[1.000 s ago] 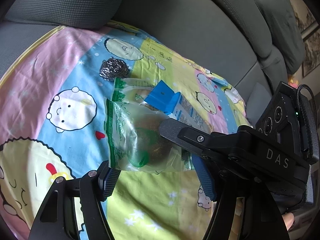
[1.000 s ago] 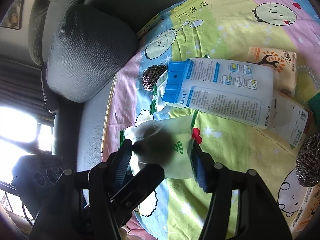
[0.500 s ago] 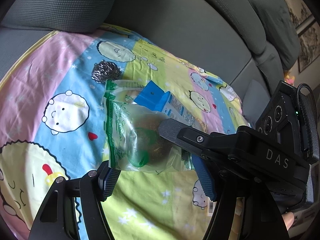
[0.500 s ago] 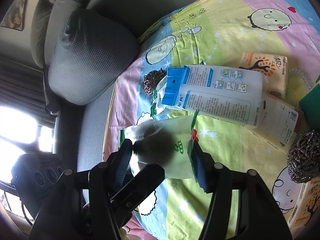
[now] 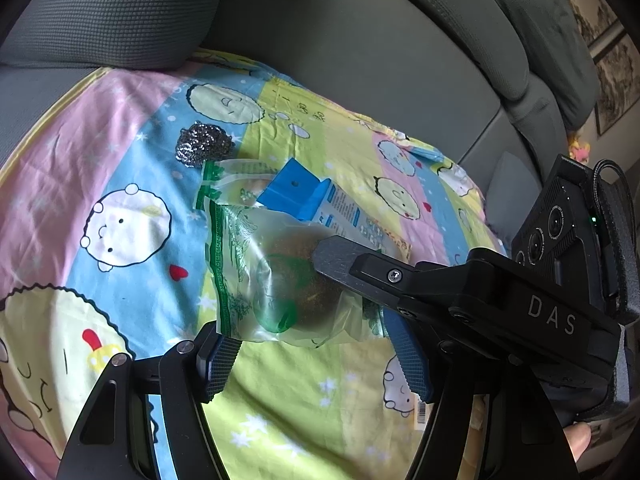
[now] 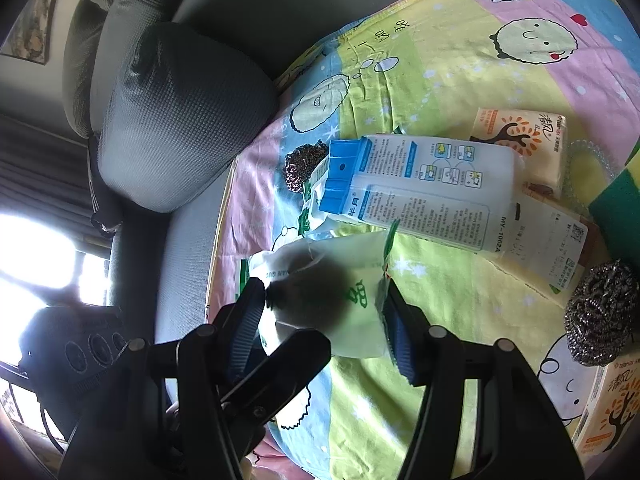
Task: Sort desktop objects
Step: 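Lift the clear green-printed bag off the sheet with the right tool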
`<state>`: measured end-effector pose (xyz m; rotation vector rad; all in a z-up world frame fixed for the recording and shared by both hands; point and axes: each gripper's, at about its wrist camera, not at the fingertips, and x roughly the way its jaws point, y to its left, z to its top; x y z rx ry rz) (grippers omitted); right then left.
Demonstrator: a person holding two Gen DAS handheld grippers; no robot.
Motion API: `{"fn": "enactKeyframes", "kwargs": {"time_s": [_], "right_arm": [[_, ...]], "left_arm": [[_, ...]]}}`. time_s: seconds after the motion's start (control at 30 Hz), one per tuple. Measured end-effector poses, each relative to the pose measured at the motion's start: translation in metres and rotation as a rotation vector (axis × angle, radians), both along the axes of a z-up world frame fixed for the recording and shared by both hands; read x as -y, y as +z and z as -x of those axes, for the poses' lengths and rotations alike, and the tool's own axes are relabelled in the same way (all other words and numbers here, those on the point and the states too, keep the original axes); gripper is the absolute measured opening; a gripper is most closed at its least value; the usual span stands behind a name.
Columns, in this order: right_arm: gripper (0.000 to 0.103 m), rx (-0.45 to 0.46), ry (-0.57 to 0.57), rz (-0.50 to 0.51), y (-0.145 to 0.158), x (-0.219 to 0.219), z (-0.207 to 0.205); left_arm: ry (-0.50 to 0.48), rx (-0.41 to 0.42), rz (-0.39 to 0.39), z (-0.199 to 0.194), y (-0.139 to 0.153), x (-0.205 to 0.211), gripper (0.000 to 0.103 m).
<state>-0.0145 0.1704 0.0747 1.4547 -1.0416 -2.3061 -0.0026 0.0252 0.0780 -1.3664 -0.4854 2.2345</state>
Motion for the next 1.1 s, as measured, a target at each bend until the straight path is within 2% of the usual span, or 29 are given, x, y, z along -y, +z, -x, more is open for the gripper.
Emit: {"fn": "enactKeyframes", "kwargs": {"time_s": [1.1], "right_arm": [[0.059, -0.071, -0.009, -0.025, 0.021, -0.018, -0.022]], "left_arm": [[-0.051, -0.061, 0.006, -0.014, 0.019, -0.021, 0.070]]}}
